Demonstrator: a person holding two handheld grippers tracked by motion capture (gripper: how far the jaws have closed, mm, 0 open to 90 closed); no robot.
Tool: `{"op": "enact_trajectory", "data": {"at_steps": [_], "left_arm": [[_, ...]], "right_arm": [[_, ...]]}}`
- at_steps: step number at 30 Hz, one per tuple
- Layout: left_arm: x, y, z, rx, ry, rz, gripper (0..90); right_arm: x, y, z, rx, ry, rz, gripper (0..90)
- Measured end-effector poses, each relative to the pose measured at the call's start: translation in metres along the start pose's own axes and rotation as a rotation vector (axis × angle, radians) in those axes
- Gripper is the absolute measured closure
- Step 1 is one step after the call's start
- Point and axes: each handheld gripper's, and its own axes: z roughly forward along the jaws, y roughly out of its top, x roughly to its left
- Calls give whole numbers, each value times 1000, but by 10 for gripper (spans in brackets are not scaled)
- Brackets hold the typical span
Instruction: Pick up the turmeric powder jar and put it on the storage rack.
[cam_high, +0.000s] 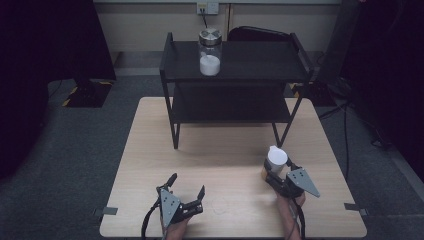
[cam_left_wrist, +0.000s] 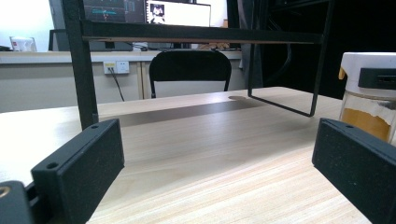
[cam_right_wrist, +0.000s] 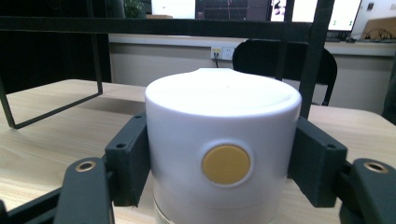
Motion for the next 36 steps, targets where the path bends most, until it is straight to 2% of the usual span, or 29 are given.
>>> {"op": "enact_trajectory", "data": {"at_steps": [8,15,19,23,36], "left_arm": [[0,0,0,0,0,0,16],[0,0,0,0,0,0,16],[0,0,0,0,0,0,16],[0,0,0,0,-1,0,16],[0,0,0,1,3,0,20]], "right_arm": [[5,5,-5,12,-15,12,304],[5,14,-6,21,5,-9,304],[2,19,-8,24,15,0,304],[0,26,-10,28,26,-11,304],[-8,59,-18,-18,89,32,305]]}}
